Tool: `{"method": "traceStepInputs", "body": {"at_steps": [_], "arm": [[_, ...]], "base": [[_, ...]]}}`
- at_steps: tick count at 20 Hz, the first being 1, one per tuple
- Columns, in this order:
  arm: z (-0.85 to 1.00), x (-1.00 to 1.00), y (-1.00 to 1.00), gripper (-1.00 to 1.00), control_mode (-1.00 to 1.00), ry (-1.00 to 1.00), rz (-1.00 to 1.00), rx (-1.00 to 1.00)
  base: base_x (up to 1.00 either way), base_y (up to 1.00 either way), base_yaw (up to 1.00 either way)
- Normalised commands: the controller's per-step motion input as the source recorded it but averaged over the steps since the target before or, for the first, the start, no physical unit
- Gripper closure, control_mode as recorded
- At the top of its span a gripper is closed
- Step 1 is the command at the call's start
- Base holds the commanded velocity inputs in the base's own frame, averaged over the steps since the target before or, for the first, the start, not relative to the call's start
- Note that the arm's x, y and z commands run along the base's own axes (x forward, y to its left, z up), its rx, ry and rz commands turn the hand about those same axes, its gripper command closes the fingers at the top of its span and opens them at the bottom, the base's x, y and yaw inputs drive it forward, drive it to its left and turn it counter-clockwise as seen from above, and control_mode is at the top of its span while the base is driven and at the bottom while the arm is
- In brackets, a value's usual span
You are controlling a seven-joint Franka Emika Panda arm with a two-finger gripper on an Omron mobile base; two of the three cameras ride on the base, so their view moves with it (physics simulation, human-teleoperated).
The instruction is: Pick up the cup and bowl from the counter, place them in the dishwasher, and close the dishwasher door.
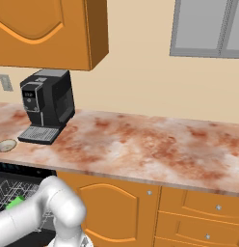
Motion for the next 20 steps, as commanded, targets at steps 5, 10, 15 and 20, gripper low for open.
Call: {"method": "traceStepInputs", "body": {"at_steps": [5,10,15,20], "arm": [[0.17,0.31,0.0,-1.0,-1.0,0.0,0.0,-0.01],[0.18,0.29,0.09,-1.0,-1.0,0.0,0.0,-0.03],[0.06,0.23,0.21,-1.0,-1.0,0.0,0.0,-0.02],[0.0,0.26,0.21,-1.0,-1.0,0.0,0.0,-0.03]], "base": [[0.0,0.0,0.0],[0.0,0.0,0.0],[0.0,0.0,0.0],[0.0,0.0,0.0]]}}
